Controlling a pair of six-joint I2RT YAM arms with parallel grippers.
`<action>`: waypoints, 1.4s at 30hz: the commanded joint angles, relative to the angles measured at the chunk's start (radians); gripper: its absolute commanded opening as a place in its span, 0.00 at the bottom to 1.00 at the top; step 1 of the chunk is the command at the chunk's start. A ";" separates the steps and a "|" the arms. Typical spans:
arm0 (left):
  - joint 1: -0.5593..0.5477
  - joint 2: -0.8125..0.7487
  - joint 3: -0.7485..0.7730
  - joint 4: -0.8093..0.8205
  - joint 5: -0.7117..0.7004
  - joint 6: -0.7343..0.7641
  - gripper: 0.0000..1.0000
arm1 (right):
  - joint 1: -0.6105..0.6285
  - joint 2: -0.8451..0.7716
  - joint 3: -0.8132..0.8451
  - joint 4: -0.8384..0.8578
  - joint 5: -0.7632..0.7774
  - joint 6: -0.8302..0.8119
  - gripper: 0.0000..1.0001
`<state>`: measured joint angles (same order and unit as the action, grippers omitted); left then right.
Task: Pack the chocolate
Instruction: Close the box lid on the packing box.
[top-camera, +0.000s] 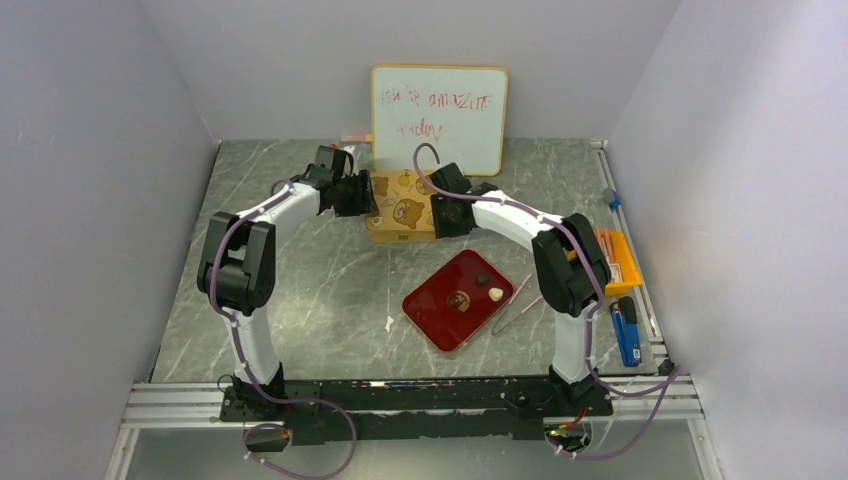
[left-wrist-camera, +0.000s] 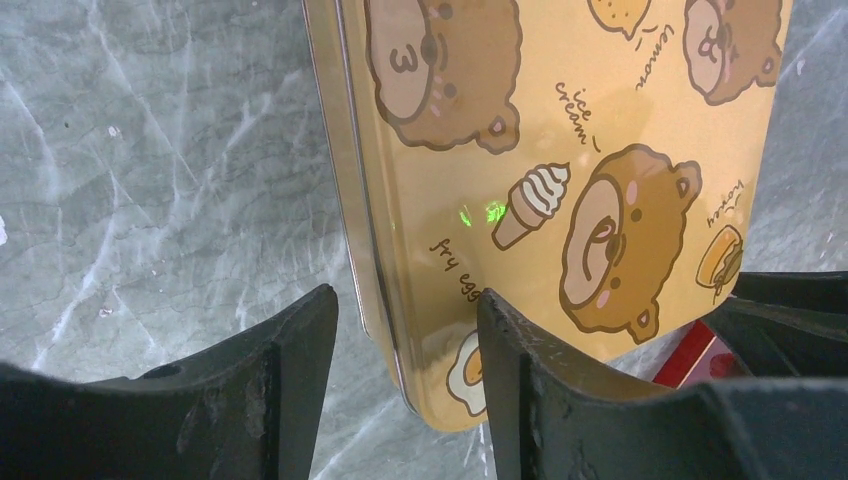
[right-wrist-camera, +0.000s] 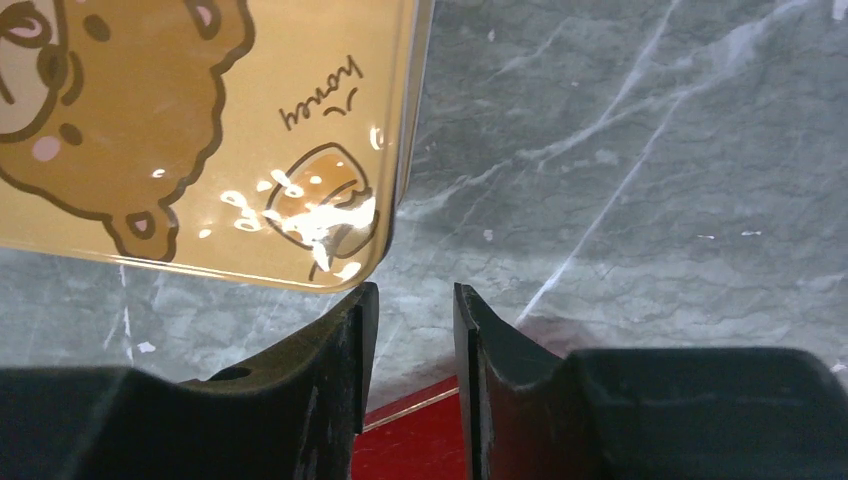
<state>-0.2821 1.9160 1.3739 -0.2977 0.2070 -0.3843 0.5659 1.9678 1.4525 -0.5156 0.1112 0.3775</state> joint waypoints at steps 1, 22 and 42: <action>0.009 0.012 -0.019 -0.002 -0.036 -0.008 0.57 | -0.022 -0.025 0.047 -0.001 0.051 -0.013 0.38; 0.011 0.025 -0.001 -0.041 -0.049 -0.011 0.55 | -0.131 0.279 0.408 -0.021 -0.031 0.019 0.35; 0.010 0.077 -0.037 0.036 0.018 -0.034 0.53 | -0.080 0.310 0.458 -0.023 -0.073 0.006 0.34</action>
<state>-0.2726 1.9381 1.3727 -0.2527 0.2276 -0.4175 0.4675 2.2761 1.8656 -0.5461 0.0689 0.3847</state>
